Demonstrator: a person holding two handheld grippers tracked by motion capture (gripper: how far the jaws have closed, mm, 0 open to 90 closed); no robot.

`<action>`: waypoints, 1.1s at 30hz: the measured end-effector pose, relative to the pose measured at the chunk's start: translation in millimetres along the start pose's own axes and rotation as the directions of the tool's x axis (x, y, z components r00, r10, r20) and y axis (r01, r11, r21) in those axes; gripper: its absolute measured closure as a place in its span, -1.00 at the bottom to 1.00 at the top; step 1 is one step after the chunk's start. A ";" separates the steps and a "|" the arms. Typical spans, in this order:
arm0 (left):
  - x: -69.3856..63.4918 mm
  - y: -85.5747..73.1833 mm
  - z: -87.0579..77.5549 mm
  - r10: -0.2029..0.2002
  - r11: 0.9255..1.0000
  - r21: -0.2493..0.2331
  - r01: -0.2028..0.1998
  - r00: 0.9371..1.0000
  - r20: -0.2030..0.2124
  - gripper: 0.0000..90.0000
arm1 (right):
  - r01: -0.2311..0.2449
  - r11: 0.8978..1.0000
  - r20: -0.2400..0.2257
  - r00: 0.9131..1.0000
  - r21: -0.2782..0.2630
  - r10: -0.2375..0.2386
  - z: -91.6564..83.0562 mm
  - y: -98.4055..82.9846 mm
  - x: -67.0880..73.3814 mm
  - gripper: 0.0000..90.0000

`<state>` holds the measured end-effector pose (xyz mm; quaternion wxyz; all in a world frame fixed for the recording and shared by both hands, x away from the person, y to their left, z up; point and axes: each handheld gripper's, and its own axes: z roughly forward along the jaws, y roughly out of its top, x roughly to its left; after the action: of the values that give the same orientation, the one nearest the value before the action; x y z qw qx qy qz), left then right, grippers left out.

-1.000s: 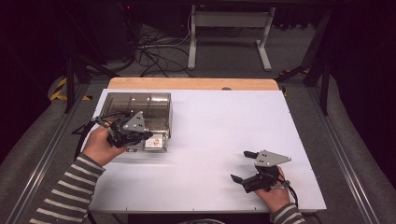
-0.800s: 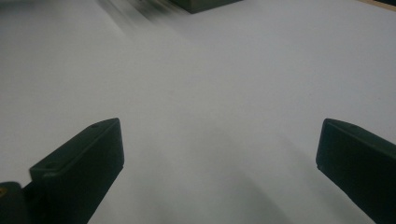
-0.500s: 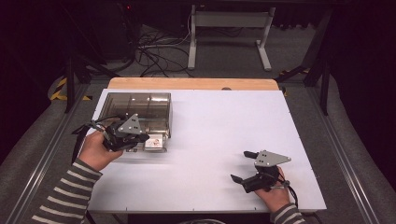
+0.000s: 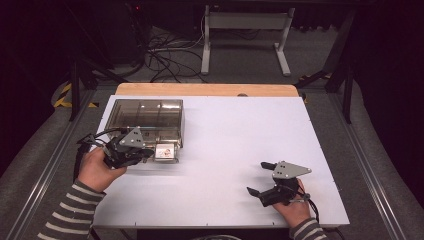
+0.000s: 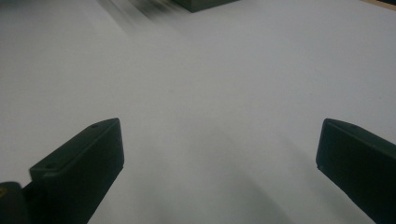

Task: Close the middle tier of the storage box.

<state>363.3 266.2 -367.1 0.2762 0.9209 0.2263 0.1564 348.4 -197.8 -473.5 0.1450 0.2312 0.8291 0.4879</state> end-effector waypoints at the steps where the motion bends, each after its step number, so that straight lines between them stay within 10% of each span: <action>1: -0.2 -2.6 -0.6 -0.009 1.000 0.000 0.009 1.000 -0.001 1.00 | 0.000 1.000 0.000 1.000 0.000 0.000 0.0 0.0 0.0 -0.96; 17: 0.4 -34.4 -2.6 -0.148 0.989 -0.004 0.148 0.989 -0.019 1.00 | 0.009 1.000 0.004 1.000 0.004 -0.009 0.4 0.0 -0.1 -0.96; 33: -2.2 -61.2 1.7 -0.200 0.979 0.017 0.202 0.977 -0.070 1.00 | 0.009 1.000 0.001 1.000 0.004 -0.009 0.2 0.0 0.0 -0.96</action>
<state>341.9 310.0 -404.2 0.2719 0.8906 0.3294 0.1562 348.5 -197.7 -473.6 0.1473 0.2283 0.8309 0.4856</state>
